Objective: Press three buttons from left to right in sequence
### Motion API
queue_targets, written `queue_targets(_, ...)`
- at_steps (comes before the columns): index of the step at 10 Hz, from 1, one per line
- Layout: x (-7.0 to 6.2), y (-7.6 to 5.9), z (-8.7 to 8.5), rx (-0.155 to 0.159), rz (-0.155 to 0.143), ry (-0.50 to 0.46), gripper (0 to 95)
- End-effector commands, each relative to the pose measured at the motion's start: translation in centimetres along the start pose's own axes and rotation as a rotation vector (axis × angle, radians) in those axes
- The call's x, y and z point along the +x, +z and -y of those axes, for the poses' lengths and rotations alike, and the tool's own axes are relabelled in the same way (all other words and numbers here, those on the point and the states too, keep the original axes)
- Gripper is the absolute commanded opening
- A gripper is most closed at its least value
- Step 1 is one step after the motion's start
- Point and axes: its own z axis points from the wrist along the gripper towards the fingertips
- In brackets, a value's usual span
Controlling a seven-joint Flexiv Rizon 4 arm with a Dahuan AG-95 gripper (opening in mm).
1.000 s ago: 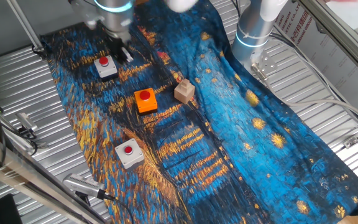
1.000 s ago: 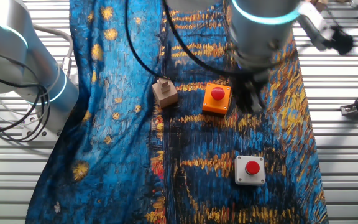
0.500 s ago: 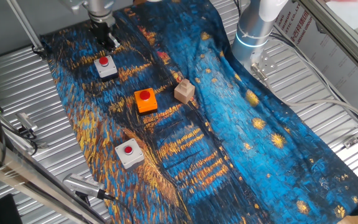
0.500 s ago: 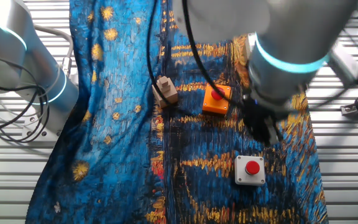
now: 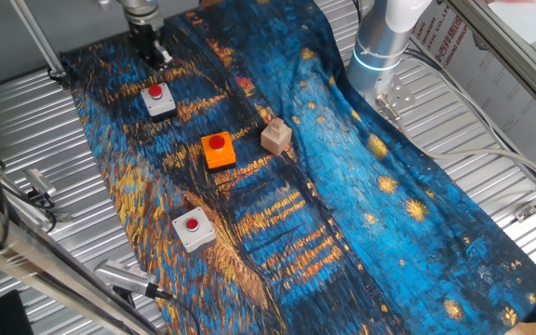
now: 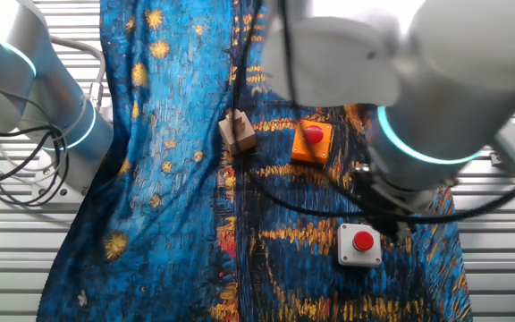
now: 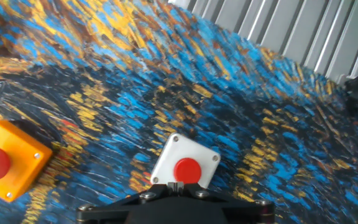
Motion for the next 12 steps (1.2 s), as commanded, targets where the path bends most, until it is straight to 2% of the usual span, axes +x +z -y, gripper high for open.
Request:
queue_targets(1, -0.7, -0.1, 0.3, 0.001, -0.004, -0.002, 0.0)
queue_targets(5, -1.2, 1.2, 0.3, 0.001, -0.003, 0.0, 0.0)
queue_targets(9, -1.3, 1.4, 0.2, -0.001, -0.016, 0.011, 0.0)
queue_targets(12, -1.0, 1.2, 0.3, -0.002, 0.0, -0.007, 0.0)
